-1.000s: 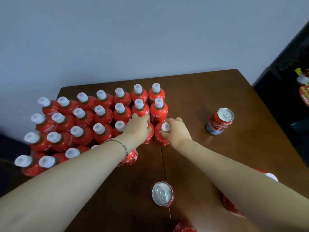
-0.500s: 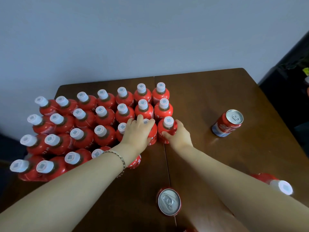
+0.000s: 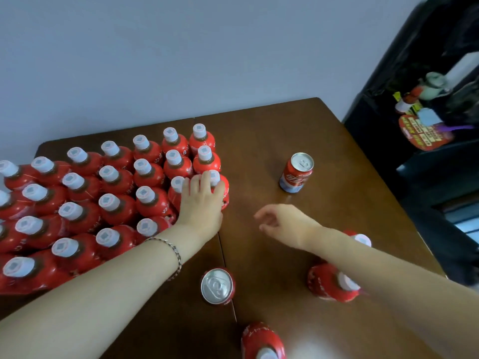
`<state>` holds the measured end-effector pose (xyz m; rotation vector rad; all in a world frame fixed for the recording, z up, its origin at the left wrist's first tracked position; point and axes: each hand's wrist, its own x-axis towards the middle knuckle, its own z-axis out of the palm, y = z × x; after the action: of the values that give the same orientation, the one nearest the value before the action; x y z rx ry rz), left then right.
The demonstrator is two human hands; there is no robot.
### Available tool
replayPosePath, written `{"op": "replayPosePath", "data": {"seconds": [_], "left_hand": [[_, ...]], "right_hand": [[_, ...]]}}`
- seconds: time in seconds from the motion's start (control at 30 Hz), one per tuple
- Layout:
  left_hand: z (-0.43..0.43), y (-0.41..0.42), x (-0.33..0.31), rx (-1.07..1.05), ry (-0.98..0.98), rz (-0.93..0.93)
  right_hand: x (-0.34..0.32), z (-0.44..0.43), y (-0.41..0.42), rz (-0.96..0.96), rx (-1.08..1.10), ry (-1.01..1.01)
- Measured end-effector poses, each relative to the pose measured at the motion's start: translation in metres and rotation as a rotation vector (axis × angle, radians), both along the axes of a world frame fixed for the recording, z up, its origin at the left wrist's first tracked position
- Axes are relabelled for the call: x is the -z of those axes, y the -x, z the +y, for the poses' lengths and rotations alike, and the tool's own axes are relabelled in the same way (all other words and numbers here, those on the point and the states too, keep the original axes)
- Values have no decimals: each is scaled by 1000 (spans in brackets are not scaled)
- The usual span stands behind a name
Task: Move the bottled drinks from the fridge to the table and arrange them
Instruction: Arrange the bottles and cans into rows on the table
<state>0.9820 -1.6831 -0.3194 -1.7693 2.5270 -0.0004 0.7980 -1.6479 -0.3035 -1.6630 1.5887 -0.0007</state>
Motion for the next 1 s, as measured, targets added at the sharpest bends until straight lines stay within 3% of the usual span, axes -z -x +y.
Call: {"op": "replayPosePath", "data": {"seconds": [0.2, 0.3, 0.4, 0.57, 0.77, 1.0], "left_hand": [[52, 106, -30, 323, -254, 284], [79, 156, -32, 539, -408, 218], [102, 184, -21, 627, -477, 77], [111, 189, -9, 550, -583, 64], [99, 138, -8, 307, -643, 237], [56, 35, -16, -25, -418, 384]], "right_hand": [[-36, 67, 111, 446, 220, 136], [-34, 101, 147, 599, 266, -108], [-15, 124, 158, 516, 250, -234], [-1, 129, 144, 452, 371, -146], [-2, 119, 97, 441, 222, -142], [-11, 67, 11, 234, 132, -2]]}}
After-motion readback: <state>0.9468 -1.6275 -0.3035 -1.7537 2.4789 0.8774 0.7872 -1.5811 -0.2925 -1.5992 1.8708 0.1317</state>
